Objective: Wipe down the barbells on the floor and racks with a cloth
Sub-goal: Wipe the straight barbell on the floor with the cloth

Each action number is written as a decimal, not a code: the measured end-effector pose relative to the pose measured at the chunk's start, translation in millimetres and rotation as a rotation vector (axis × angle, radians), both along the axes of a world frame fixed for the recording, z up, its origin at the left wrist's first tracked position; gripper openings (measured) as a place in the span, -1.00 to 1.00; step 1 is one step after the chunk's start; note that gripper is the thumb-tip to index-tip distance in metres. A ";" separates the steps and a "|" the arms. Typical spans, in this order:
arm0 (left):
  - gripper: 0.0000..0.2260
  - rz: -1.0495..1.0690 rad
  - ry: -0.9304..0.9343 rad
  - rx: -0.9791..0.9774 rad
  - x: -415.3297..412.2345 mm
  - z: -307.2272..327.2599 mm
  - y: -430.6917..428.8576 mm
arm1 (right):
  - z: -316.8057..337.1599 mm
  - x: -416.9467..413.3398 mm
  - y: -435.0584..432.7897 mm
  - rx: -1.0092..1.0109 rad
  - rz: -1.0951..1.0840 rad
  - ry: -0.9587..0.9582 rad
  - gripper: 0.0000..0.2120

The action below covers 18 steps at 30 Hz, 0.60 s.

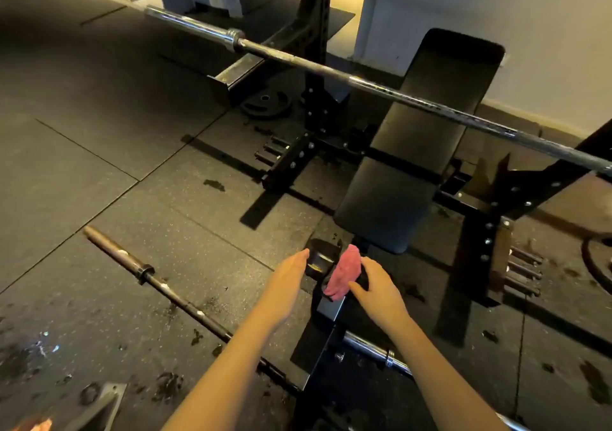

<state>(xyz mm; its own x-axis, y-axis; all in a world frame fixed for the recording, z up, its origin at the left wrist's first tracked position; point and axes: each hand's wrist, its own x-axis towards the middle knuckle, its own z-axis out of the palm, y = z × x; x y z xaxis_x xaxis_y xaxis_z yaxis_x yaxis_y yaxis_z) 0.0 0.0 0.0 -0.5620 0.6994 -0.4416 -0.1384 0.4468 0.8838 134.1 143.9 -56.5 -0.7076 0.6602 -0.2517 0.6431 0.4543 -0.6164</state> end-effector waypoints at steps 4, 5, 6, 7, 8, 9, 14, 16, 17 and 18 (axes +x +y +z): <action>-0.59 0.016 -0.011 -0.007 -10.2 -43.5 3.1 | -33.4 -21.7 20.9 -0.047 0.022 -0.002 -0.25; -0.60 0.022 -0.015 -0.005 -11.8 -53.8 1.8 | -42.8 -27.3 24.9 -0.059 0.037 -0.031 -0.20; -0.60 0.030 -0.023 -0.005 -13.2 -62.1 0.0 | -50.5 -32.0 26.3 -0.072 0.061 -0.063 -0.19; -0.60 0.036 -0.026 -0.003 -15.7 -69.7 -2.2 | -59.0 -35.7 27.4 -0.077 0.094 -0.091 -0.20; -0.59 0.042 -0.030 -0.005 -18.3 -75.6 -4.1 | -64.4 -38.5 27.3 -0.077 0.128 -0.118 -0.25; -0.59 0.048 -0.031 -0.007 -20.7 -81.9 -6.8 | -72.6 -40.6 27.3 -0.053 0.136 -0.128 -0.31; -0.57 0.072 -0.017 -0.050 -29.0 -97.1 -22.8 | -81.1 -48.7 19.9 0.133 -0.003 -0.083 -0.66; -0.58 0.085 -0.021 -0.060 -32.0 -97.6 -28.4 | -73.7 -53.7 20.0 0.163 -0.053 -0.097 -0.85; -0.58 0.087 -0.020 -0.063 -34.0 -97.9 -31.1 | -68.7 -55.8 18.8 0.160 -0.077 -0.100 -0.85; -0.58 0.080 -0.009 -0.070 -36.7 -99.0 -34.0 | -66.5 -57.4 18.1 0.162 -0.091 -0.095 -0.80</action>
<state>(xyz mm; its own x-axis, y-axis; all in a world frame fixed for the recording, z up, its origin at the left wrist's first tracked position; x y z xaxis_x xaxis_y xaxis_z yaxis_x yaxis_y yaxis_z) -36.7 -34.0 -99.0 -0.6110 0.6195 -0.4927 -0.1839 0.4943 0.8496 76.7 162.0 -123.1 -0.6214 0.7575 -0.1999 0.7377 0.4797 -0.4751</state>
